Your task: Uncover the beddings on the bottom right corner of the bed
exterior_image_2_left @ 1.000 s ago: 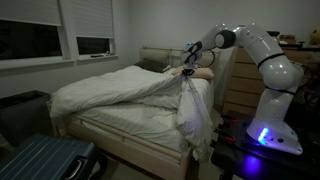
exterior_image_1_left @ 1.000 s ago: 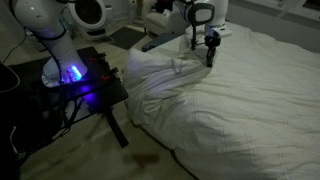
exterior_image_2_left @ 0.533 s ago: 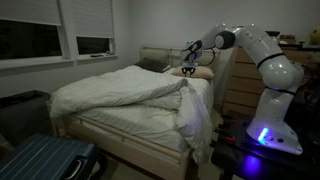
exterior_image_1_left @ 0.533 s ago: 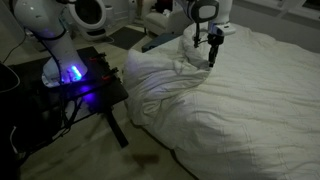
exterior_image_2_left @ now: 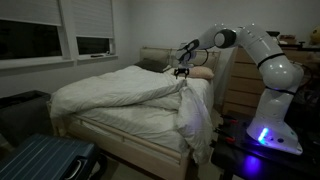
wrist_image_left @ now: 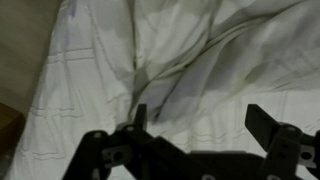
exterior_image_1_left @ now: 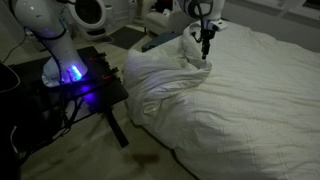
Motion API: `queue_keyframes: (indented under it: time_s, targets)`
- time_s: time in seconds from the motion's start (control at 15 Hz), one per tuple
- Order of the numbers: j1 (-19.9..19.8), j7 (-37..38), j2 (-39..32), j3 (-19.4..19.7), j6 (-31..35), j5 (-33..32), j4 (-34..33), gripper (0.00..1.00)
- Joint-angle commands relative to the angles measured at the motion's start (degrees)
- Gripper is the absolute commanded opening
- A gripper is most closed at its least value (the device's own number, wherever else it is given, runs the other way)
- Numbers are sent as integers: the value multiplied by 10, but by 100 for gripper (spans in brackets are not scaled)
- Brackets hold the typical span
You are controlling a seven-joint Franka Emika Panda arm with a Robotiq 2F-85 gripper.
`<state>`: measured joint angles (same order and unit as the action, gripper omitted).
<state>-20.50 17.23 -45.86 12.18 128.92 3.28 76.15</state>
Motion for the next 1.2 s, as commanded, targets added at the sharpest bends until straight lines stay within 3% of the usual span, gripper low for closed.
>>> queue_keyframes:
  time_s: [0.0, 0.27, 0.47, 0.73, 1.13]
  targets:
    - [42, -54, 73, -30, -10, -17, 84, 100]
    - [100, -101, 133, -45, -16, -22, 153, 100]
    - [125, -100, 161, -52, -82, -17, 172, 100]
    - [156, -64, 206, -49, -148, -26, 215, 100]
    - [205, 46, 258, -57, -124, -24, 322, 100]
